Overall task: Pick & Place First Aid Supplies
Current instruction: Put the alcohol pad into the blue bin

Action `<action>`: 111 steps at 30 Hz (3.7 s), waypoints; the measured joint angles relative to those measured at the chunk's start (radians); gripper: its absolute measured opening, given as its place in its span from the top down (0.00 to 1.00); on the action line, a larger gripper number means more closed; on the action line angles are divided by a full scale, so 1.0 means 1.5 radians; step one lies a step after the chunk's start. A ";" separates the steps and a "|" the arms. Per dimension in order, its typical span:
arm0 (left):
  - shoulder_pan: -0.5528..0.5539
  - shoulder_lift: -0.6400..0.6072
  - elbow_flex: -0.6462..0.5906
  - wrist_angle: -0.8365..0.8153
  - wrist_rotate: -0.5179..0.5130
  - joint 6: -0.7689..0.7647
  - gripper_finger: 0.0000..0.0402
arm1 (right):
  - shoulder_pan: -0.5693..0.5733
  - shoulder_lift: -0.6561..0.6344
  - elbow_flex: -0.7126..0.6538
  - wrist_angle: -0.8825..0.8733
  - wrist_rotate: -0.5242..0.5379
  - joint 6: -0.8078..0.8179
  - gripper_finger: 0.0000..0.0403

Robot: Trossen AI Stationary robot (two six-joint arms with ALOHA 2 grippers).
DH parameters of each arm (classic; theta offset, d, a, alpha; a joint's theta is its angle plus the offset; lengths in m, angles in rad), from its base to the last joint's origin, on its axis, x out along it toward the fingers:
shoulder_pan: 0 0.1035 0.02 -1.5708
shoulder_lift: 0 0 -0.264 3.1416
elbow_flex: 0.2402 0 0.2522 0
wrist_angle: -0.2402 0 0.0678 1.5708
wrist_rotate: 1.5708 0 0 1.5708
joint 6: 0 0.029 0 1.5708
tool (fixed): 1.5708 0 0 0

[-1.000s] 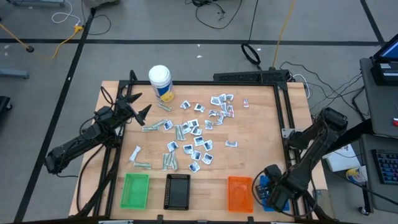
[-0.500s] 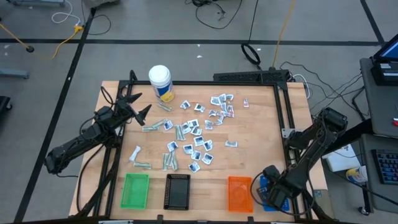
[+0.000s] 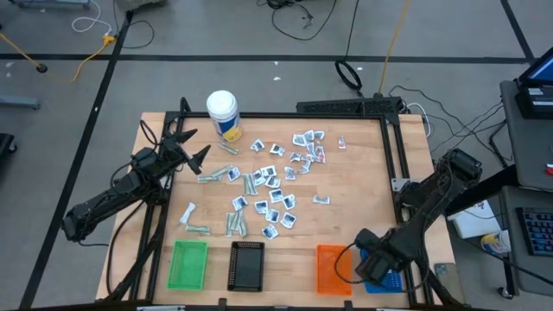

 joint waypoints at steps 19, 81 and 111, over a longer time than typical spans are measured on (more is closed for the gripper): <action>0.000 0.000 0.000 0.000 0.000 0.000 0.01 | -0.237 0.000 0.094 -0.101 0.058 -0.489 0.53; 0.000 0.000 0.000 0.000 0.000 0.000 0.01 | -0.551 0.439 0.374 0.085 0.127 -0.891 0.74; 0.000 0.000 0.000 0.000 0.000 0.000 0.01 | -0.542 0.304 0.370 -0.024 0.125 -0.730 1.00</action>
